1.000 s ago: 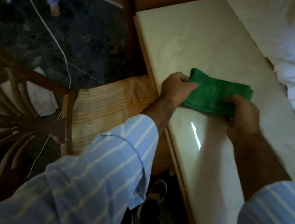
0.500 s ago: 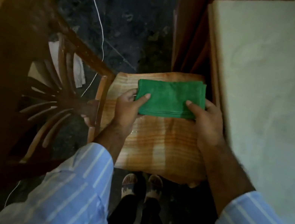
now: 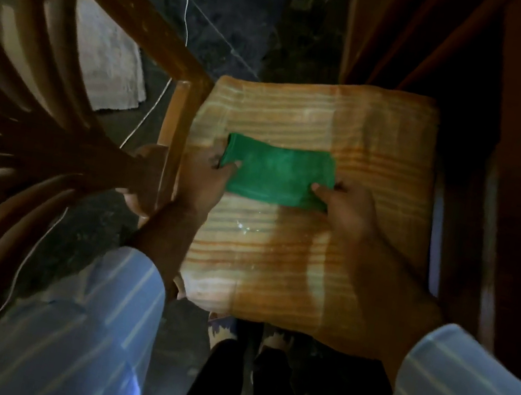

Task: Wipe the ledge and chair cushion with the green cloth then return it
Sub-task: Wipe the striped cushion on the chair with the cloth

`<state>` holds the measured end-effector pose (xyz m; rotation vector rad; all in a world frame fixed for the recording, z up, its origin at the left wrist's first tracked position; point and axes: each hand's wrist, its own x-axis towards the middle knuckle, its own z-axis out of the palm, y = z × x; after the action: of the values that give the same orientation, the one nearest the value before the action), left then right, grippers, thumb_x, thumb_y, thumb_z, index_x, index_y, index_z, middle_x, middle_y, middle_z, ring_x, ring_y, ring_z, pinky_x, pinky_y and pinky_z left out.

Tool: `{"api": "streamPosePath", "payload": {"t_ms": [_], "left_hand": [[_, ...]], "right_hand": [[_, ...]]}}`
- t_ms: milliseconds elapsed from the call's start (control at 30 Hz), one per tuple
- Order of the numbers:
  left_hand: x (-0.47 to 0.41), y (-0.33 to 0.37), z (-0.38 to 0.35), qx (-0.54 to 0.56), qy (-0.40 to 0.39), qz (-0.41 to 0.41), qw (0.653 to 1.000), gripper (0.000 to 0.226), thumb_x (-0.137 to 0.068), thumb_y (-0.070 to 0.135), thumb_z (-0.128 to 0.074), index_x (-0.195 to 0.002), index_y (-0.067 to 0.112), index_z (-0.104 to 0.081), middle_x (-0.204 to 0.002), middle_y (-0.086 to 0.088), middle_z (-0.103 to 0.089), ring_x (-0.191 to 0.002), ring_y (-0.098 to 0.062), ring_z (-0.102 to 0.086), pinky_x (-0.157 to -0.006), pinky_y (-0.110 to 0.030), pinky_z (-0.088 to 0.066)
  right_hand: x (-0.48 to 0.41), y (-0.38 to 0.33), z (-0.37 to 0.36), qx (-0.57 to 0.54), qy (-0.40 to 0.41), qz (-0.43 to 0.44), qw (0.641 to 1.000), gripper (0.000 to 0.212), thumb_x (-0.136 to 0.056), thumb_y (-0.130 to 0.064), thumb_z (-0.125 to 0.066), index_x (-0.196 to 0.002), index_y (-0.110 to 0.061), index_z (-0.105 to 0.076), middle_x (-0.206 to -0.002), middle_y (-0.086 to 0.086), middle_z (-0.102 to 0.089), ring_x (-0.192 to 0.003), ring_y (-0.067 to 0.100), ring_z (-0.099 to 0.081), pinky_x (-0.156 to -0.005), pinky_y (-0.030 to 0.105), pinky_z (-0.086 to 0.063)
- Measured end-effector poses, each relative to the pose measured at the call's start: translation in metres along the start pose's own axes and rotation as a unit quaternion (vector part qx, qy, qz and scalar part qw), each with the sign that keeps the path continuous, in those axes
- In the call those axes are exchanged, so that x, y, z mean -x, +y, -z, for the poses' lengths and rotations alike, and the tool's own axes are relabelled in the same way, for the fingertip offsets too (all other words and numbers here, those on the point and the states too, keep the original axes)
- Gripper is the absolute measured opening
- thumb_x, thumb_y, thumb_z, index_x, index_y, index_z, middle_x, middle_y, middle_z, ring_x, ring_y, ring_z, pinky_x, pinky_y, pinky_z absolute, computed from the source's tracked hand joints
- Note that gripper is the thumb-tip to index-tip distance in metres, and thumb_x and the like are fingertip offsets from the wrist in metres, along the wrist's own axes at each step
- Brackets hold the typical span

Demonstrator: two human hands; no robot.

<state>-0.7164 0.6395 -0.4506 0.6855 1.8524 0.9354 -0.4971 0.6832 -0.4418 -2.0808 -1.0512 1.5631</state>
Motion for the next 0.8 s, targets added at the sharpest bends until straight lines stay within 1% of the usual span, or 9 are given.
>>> {"api": "streamPosePath", "payload": {"t_ms": [67,133,200,233,300,367,467,600,800], "left_hand": [[-0.032,0.005,-0.004,-0.056,0.044,-0.027,0.997,0.014,-0.088,0.015,-0.073,-0.101,0.011,-0.072,-0.101,-0.007,-0.073,-0.098,-0.028,-0.072,-0.082,-0.038,-0.060],[-0.060,0.011,-0.008,-0.145,0.067,-0.059,0.985,0.027,-0.087,0.024,-0.074,-0.111,0.013,-0.070,-0.108,-0.004,-0.073,-0.099,-0.022,-0.070,-0.073,-0.025,-0.057],[-0.076,0.015,-0.013,-0.245,0.082,-0.099,0.961,0.042,-0.086,0.022,-0.072,-0.124,0.010,-0.061,-0.119,-0.008,-0.069,-0.106,-0.022,-0.066,-0.075,-0.018,-0.053],[-0.078,0.016,-0.015,-0.323,0.097,-0.132,0.932,0.050,-0.086,0.019,-0.071,-0.133,0.010,-0.055,-0.126,-0.010,-0.065,-0.113,-0.025,-0.062,-0.084,-0.025,-0.054],[-0.073,0.014,-0.019,-0.474,0.134,-0.226,0.841,0.063,-0.086,0.018,-0.068,-0.144,0.014,-0.044,-0.138,-0.012,-0.055,-0.121,-0.031,-0.055,-0.098,-0.042,-0.050],[-0.065,0.009,-0.024,-0.532,0.071,-0.314,0.783,0.066,-0.090,0.037,-0.064,-0.148,0.018,-0.040,-0.148,-0.012,-0.047,-0.133,-0.033,-0.047,-0.107,-0.050,-0.043],[-0.063,-0.005,-0.036,-0.572,-0.101,-0.321,0.748,0.074,-0.096,0.062,-0.044,-0.156,0.021,-0.029,-0.165,-0.009,-0.022,-0.152,-0.032,-0.019,-0.122,-0.054,-0.019],[-0.073,-0.009,-0.043,-0.578,-0.105,-0.323,0.742,0.066,-0.102,0.052,-0.041,-0.159,0.025,-0.022,-0.168,-0.003,-0.015,-0.154,-0.026,-0.012,-0.124,-0.052,-0.010],[-0.066,-0.011,-0.055,-0.501,-0.045,-0.325,0.801,0.043,-0.100,0.016,-0.054,-0.142,0.026,-0.052,-0.151,0.001,-0.051,-0.146,-0.020,-0.037,-0.121,-0.048,-0.022]], "right_hand": [[-0.024,-0.012,-0.006,-0.052,-0.008,0.004,0.999,0.019,-0.095,-0.008,-0.073,-0.114,-0.005,-0.076,-0.117,0.020,-0.078,-0.103,0.036,-0.076,-0.092,0.052,-0.063],[-0.047,-0.024,-0.010,-0.100,-0.020,0.016,0.995,0.023,-0.098,-0.007,-0.069,-0.121,-0.003,-0.073,-0.108,0.011,-0.078,-0.089,0.024,-0.076,-0.080,0.043,-0.065],[-0.058,-0.030,-0.007,-0.074,0.013,0.053,0.996,0.025,-0.100,-0.012,-0.066,-0.122,-0.004,-0.073,-0.108,0.009,-0.077,-0.096,0.023,-0.075,-0.089,0.040,-0.063],[-0.060,-0.026,-0.002,0.003,0.065,0.083,0.994,0.027,-0.101,-0.017,-0.065,-0.123,-0.005,-0.073,-0.115,0.012,-0.077,-0.107,0.027,-0.073,-0.098,0.039,-0.058],[-0.058,-0.007,0.012,0.186,0.177,0.149,0.955,0.036,-0.101,-0.023,-0.061,-0.132,-0.006,-0.069,-0.135,0.019,-0.068,-0.128,0.036,-0.062,-0.107,0.039,-0.043],[-0.050,0.021,0.024,0.286,0.218,0.177,0.916,0.049,-0.103,-0.032,-0.058,-0.145,-0.006,-0.058,-0.153,0.023,-0.051,-0.143,0.040,-0.047,-0.116,0.043,-0.034],[-0.045,0.062,0.033,0.416,0.206,0.209,0.861,0.065,-0.108,-0.045,-0.045,-0.162,-0.010,-0.036,-0.173,0.017,-0.028,-0.161,0.038,-0.024,-0.132,0.050,-0.017],[-0.052,0.091,0.036,0.486,0.238,0.266,0.797,0.069,-0.110,-0.055,-0.025,-0.167,-0.016,-0.026,-0.175,0.014,-0.023,-0.164,0.036,-0.020,-0.132,0.054,-0.016],[-0.055,0.099,0.031,0.481,0.287,0.294,0.774,0.067,-0.112,-0.054,-0.021,-0.167,-0.017,-0.027,-0.175,0.013,-0.025,-0.163,0.036,-0.022,-0.132,0.053,-0.018]]}}
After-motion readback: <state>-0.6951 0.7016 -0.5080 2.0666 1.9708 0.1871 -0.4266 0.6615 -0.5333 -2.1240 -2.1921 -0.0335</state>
